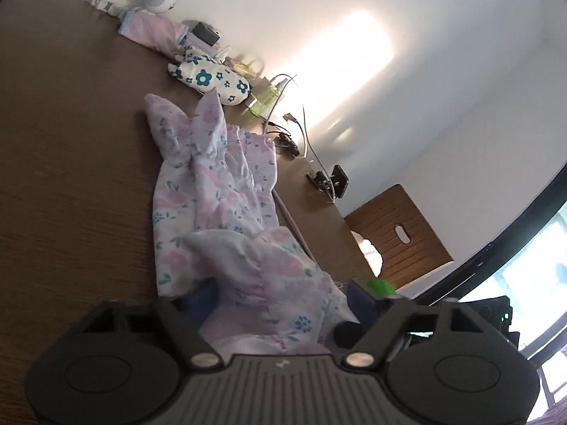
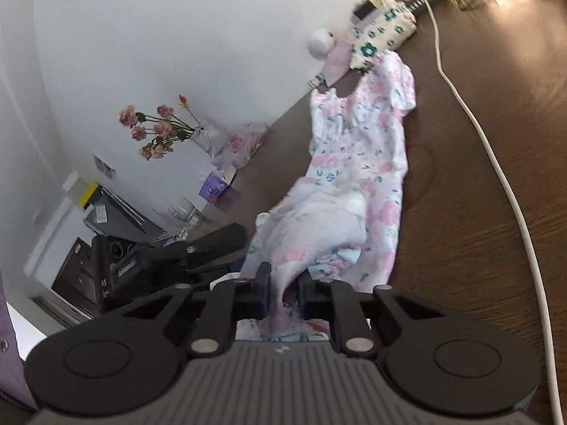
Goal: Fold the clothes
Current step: 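Grasp the dress end with both grippers and fold it over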
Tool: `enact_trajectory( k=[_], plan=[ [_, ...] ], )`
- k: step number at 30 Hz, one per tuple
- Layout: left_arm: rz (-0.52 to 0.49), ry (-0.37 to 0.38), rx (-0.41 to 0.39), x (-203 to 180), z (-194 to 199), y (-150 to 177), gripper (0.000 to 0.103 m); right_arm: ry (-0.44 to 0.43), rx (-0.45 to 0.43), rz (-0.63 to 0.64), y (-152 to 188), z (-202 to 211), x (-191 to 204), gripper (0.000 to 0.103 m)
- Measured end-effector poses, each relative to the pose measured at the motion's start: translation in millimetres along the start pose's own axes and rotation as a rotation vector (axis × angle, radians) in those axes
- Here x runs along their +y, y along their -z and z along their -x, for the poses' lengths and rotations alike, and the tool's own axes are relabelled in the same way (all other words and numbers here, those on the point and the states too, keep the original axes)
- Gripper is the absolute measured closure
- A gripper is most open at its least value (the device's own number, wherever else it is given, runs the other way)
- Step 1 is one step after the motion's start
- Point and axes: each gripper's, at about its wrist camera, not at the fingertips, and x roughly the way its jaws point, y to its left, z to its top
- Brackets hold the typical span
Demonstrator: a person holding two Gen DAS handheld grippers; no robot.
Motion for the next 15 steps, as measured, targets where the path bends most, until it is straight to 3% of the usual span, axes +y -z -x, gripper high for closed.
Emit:
enact_trajectory(
  k=[1, 6, 9, 15],
  plan=[
    [0.022, 0.026, 0.024, 2.1, -2.2, -2.1, 0.096, 0.003, 0.007, -0.004, -1.0, -1.3, -1.3, 0.089],
    [0.125, 0.110, 0.041, 14.0, -9.0, -4.9, 0.097, 0.063, 0.012, 0.035, -2.1, -6.5, -0.8, 0.089],
    [0.114, -0.013, 0.099, 20.1, -20.8, -5.0, 0.097, 0.136, 0.023, 0.111, -1.6, -9.9, 6.2, 0.085],
    [0.085, -0.054, 0.098, 24.4, -22.6, -2.9, 0.095, 0.285, 0.020, 0.311, 0.3, -13.7, 26.4, 0.077]
  ],
)
